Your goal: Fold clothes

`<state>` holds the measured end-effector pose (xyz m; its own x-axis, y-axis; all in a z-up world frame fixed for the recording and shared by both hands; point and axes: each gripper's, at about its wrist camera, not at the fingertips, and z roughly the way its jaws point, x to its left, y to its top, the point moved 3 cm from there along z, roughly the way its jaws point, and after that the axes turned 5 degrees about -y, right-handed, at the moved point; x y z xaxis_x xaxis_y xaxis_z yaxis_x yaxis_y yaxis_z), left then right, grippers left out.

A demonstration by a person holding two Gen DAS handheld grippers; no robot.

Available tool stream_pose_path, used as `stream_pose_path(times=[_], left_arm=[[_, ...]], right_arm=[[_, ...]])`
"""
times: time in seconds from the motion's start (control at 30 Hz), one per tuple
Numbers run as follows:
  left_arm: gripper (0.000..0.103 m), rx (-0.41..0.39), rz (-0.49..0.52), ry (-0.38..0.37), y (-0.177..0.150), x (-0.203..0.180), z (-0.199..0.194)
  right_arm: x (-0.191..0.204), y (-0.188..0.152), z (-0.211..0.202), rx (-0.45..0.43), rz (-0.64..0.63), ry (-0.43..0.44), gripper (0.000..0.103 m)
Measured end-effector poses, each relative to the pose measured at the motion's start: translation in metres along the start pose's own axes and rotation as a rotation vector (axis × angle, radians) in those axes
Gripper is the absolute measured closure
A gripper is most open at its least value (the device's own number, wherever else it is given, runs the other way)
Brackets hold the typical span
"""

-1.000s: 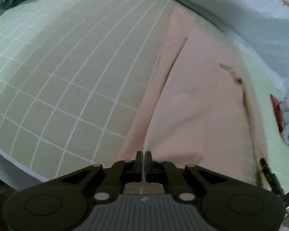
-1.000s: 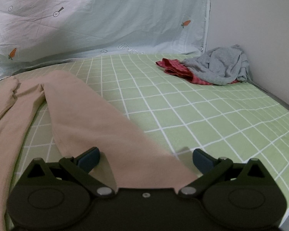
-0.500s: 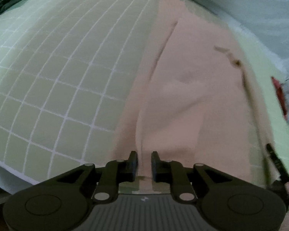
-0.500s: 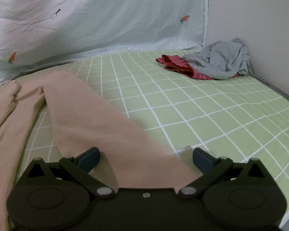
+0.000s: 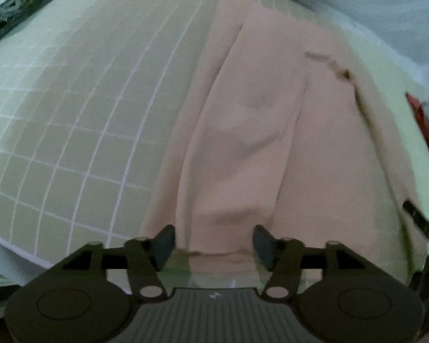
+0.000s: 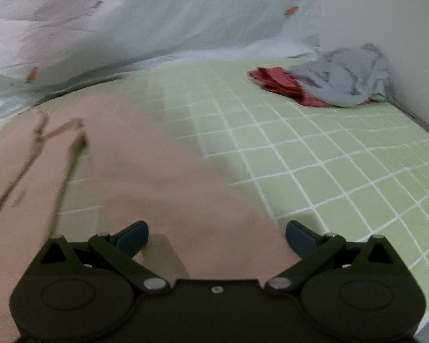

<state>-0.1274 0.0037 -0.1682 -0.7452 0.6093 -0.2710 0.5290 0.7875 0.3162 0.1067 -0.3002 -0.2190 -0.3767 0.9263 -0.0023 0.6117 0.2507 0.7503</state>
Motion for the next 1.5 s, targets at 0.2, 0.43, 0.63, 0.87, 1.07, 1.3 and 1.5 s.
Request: stream_pose_path(times=[0.2,0.43,0.63,0.87,1.07,1.3,1.5], left_arm=[[0.026,-0.059,-0.013,0.009,0.007,-0.015,-0.005],[0.025,-0.065,-0.013,0.027,0.002,-0.027,-0.005],[0.025,-0.065,-0.009,0.043,-0.003,-0.037,-0.004],[0.025,-0.056,-0.015,0.058,-0.004,-0.037,0.0],[0.025,-0.077,-0.02,0.063,0.002,-0.017,-0.009],[0.025,-0.101,-0.045,0.078,0.022,0.024,-0.026],[0.025,-0.125,-0.078,0.093,0.04,0.055,-0.037]], right_arm=[[-0.015,-0.004,-0.021,0.013,-0.038,0.009,0.0],[-0.041,-0.018,-0.027,0.059,-0.039,-0.023,0.0],[-0.046,-0.023,-0.024,0.097,-0.037,0.004,0.006],[-0.029,-0.015,-0.027,0.09,-0.102,0.092,0.066],[-0.009,0.001,-0.016,0.117,-0.036,0.173,0.089],[0.086,0.051,-0.02,0.02,-0.052,0.384,0.09],[0.199,0.086,-0.042,-0.068,-0.122,0.618,0.086]])
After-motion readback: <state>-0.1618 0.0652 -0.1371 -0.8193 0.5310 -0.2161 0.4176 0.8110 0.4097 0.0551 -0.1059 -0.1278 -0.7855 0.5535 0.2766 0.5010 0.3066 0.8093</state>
